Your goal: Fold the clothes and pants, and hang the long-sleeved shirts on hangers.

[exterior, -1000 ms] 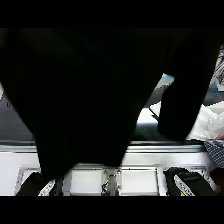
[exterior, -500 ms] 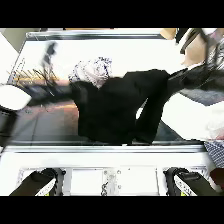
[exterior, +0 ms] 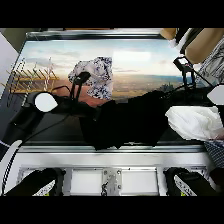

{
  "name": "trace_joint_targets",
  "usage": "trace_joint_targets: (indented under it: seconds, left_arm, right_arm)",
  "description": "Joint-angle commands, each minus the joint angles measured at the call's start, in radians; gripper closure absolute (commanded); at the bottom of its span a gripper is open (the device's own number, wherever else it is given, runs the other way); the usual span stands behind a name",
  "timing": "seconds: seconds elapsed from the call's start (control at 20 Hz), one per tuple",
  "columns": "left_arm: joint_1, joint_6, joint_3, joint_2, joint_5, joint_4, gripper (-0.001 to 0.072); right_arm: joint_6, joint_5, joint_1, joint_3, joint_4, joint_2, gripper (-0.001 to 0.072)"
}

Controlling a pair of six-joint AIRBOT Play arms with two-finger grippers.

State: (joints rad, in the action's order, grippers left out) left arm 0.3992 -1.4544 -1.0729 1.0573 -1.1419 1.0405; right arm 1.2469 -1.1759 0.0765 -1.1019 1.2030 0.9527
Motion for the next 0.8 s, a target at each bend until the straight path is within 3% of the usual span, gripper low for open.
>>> trace_joint_targets:
  seconds: [0.0,0.15,0.3,0.45,0.6,0.7,0.75]
  left_arm:
    - [-0.095,-0.001,-0.031,0.068,-0.032,0.014,0.0039]
    - [-0.096,0.000,0.087,0.170,0.000,0.002,0.0039]
    - [-0.063,0.001,0.152,0.288,0.142,-0.043,0.0039]
    - [-0.060,0.040,0.126,0.400,0.205,-0.179,0.0040]
    - [-0.061,0.019,0.061,0.476,0.200,-0.178,0.0050]
    - [-0.061,0.010,0.038,0.481,0.214,-0.177,0.0455]
    - [-0.061,0.010,0.024,0.481,0.222,-0.177,0.0549]
  right_arm:
    - [0.000,-0.002,0.000,0.008,0.001,-0.001,0.0687]
    - [0.000,0.000,0.000,0.008,0.001,0.000,0.0687]
    - [0.001,0.001,0.000,0.008,-0.002,0.000,0.0687]
    - [0.011,0.001,0.000,0.008,-0.002,0.000,0.0687]
    - [0.011,0.001,0.000,0.008,-0.002,0.000,0.0687]
    - [0.011,0.001,0.000,0.008,-0.002,0.000,0.0687]
    - [0.011,0.002,0.000,0.008,-0.002,0.000,0.0687]
